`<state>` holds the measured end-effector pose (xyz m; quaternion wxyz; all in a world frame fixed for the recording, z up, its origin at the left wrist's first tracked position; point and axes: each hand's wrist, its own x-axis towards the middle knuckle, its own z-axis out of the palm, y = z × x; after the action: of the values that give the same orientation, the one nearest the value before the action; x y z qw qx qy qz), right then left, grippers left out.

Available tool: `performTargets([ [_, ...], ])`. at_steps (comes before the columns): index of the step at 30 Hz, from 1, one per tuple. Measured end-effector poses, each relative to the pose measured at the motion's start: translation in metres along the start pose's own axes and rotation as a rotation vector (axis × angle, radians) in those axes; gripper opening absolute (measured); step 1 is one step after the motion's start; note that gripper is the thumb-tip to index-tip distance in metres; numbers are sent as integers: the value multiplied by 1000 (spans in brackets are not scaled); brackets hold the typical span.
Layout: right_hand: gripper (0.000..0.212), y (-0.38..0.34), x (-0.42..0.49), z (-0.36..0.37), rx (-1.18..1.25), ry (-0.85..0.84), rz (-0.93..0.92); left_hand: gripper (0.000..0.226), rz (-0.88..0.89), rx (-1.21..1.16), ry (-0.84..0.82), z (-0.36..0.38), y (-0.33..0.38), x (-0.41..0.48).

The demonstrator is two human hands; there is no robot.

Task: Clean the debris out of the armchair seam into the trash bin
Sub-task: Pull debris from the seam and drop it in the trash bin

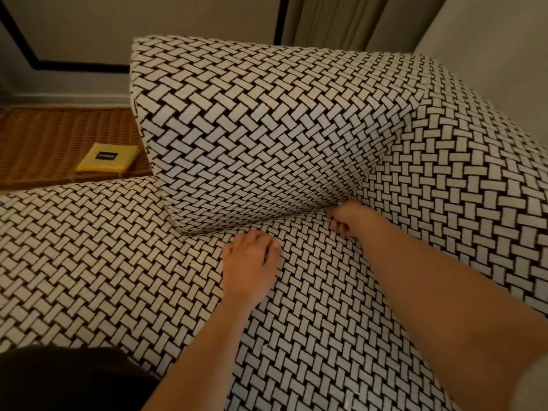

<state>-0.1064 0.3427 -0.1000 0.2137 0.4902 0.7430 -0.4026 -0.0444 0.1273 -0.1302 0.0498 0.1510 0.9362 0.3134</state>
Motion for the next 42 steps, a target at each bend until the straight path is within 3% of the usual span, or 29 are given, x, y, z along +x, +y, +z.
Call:
performTargets([
  [9,16,2,-3,-6,-185,126,-146,29,17,-39,10,-1,-4,0],
  [14,37,15,4,-1,-173,216,-286,28,25,-42,28,0,-5,0],
  [19,43,18,10,6,-153,237,-213,27,11,-75,32,-1,-3,0],
  [27,16,1,1,-13,-41,-53,-6,23,6,-269,13,-6,-8,5],
  [31,28,-2,1,-18,-135,-65,-3,22,8,-351,28,-7,-9,6],
  [33,32,-1,2,-15,-208,0,-67,23,-5,-408,22,-8,-11,6],
  [36,14,5,4,-4,-144,164,-180,24,-20,-461,8,-8,-12,5],
  [40,27,14,8,7,-269,362,-295,26,-39,-462,8,-8,-10,6],
  [42,24,20,8,14,-251,486,-328,26,-41,-484,1,-10,-9,6],
])
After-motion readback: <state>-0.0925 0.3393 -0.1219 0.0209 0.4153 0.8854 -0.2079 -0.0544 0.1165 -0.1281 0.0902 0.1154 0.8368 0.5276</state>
